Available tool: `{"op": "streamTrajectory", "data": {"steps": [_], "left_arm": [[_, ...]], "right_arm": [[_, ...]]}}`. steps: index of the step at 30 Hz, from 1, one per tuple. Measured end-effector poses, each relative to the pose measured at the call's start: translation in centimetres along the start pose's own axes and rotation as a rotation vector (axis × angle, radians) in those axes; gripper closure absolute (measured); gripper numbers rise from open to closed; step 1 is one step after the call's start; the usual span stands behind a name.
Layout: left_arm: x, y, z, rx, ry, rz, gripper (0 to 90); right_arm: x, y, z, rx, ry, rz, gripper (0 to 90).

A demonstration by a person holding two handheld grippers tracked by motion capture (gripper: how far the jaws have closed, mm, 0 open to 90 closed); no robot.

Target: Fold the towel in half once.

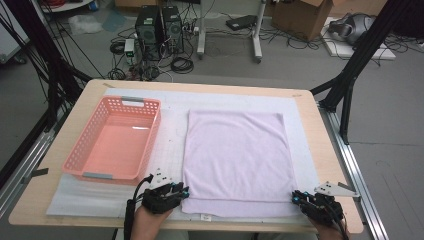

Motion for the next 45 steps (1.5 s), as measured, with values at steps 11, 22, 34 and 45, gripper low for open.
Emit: {"op": "streamTrajectory", "data": {"steps": [11,22,34,45], "left_arm": [[1.0,-0.8,-0.9,-0.017,0.058,-0.064,85.0],[1.1,-0.7,-0.8,-0.019,0.036,-0.063,87.3],[1.7,-2.4,-1.0,-0.072,-0.028,-0.135,87.6],[-0.2,-4.2,-3.1,-0.122,-0.056,-0.125,88.1]], "right_arm": [[0.5,-0.6,0.2,0.000,-0.008,-0.032,85.8],[0.5,-0.9,0.2,0.005,-0.006,-0.048,85.7],[0.7,-1.8,0.0,0.040,0.069,-0.098,85.8],[-0.5,-4.0,-0.1,0.065,0.113,-0.104,86.8]]}}
Point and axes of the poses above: each handheld gripper's, and its own axes: y roughly forward along the jaws, x roughly out of its top, z roughly to its left, the point moved 5 cm from there along y, roughly forward along the jaws, and after that the axes turned 10 degrees about -z, right-handed, at the moved point
